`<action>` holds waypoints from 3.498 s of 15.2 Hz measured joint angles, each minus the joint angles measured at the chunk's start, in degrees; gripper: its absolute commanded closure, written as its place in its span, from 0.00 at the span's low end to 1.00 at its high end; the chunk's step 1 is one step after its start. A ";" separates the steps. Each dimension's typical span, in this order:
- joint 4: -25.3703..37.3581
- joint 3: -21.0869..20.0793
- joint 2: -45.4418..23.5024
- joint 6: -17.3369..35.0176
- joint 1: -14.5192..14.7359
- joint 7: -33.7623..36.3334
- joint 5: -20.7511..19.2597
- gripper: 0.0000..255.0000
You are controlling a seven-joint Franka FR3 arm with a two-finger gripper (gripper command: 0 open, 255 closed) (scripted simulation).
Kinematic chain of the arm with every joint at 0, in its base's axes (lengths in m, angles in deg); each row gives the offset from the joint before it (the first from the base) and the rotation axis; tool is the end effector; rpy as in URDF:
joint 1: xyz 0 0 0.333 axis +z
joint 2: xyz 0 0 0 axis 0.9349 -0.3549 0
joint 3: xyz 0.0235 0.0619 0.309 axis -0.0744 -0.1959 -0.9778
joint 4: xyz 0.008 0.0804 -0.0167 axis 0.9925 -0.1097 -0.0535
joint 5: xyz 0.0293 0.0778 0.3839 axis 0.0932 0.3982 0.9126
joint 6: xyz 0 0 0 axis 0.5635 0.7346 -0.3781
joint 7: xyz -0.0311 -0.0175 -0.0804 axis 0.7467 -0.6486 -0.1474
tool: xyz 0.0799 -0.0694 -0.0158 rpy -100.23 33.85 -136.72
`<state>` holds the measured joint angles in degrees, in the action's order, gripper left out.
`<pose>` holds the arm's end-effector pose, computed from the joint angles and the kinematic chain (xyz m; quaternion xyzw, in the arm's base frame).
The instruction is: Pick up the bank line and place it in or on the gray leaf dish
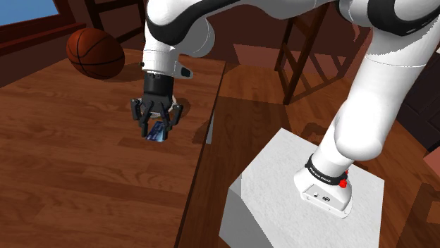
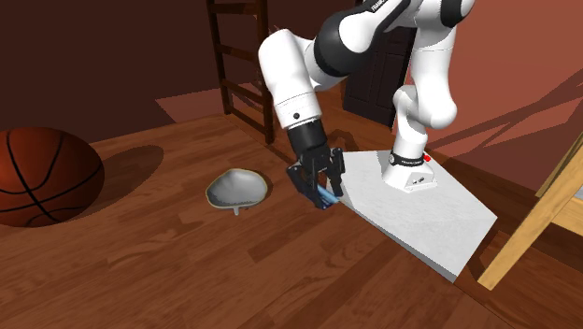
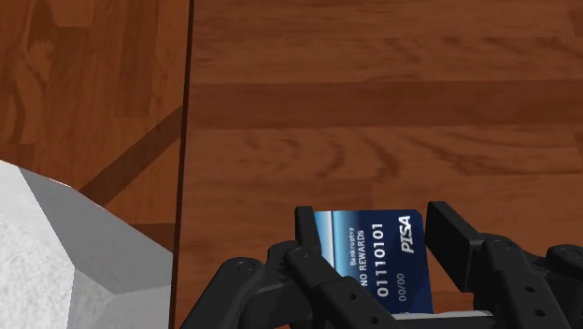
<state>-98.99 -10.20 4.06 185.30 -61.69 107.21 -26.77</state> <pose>0.4776 0.3357 0.4224 -0.8425 0.4554 0.2521 0.1387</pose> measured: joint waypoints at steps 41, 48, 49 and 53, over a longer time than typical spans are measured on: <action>37.41 7.54 -30.11 -14.04 -5.27 -5.99 -11.58 1.00; 37.43 7.54 -30.13 -14.03 -5.27 -5.99 -11.59 0.00; 37.43 7.54 -30.13 -14.03 -5.27 -5.99 -11.59 0.00; 41.82 7.76 -30.91 -17.76 -5.85 -5.37 -12.01 0.00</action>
<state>-57.17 -2.45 -26.85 167.54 -67.53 101.84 -38.79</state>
